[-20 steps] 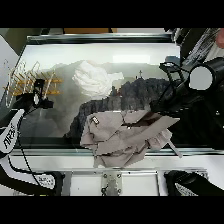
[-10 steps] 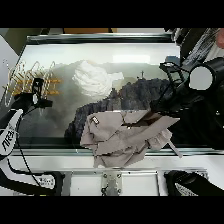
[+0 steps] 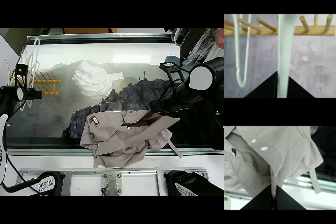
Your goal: Fold the clothes and pants, and hang the long-sleeved shirts on hangers.
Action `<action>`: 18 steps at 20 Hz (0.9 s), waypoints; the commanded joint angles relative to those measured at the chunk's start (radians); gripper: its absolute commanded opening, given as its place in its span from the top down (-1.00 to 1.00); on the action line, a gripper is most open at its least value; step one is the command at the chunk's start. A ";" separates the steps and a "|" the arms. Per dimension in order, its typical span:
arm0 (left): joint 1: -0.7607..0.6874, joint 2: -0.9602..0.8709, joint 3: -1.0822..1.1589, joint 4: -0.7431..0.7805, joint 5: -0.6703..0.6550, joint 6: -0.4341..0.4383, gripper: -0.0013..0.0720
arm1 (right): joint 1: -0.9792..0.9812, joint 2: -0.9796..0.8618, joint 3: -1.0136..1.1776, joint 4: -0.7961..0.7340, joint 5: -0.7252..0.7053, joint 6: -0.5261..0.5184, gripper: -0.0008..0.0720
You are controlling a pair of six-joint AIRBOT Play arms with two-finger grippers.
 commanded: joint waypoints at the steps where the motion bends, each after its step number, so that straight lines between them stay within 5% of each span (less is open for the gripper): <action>1: -0.039 0.114 0.001 -0.005 -0.141 0.059 0.93 | 0.000 0.000 0.000 0.000 0.000 0.000 0.94; 3: -0.087 0.166 0.001 -0.029 -0.270 0.183 0.93 | 0.000 0.000 0.000 0.000 0.000 0.000 0.94; 7: -0.123 0.261 0.001 -0.416 -0.576 0.766 0.93 | 0.000 0.000 0.000 0.000 0.000 0.000 0.94; 9: -0.123 0.292 0.001 -0.618 -0.734 0.956 0.93 | 0.000 -0.001 0.000 0.000 0.000 0.000 0.94; 16: -0.124 0.307 0.000 -0.739 -0.879 0.992 0.93 | 0.000 0.000 0.000 0.000 0.000 0.000 0.94; 18: -0.123 0.307 0.000 -0.739 -0.992 1.107 0.93 | 0.000 0.000 0.000 0.000 0.000 0.000 0.94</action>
